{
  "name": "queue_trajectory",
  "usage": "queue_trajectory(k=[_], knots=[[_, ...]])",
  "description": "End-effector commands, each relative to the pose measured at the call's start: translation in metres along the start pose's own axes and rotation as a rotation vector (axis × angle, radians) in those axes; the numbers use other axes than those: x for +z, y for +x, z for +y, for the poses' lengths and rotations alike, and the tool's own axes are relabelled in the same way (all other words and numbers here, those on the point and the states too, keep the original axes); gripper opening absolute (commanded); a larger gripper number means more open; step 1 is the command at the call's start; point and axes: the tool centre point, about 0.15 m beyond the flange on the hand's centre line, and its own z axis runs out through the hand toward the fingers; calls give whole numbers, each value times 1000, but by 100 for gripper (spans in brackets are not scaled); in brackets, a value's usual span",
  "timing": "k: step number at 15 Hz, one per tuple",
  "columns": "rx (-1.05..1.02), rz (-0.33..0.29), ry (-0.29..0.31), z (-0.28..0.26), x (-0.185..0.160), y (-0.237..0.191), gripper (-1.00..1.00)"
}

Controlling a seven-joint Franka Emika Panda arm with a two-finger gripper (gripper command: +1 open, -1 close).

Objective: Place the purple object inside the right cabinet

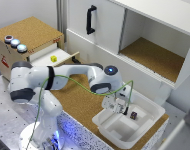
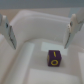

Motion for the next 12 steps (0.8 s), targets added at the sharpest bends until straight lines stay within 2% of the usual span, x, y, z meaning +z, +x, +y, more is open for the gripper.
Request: queue_trajectory(k=[1, 4, 12], knots=[[-102, -56, 158, 51, 84, 24, 100], [-102, -58, 229, 52, 106, 22, 100], [-95, -81, 267, 61, 141, 40, 100]])
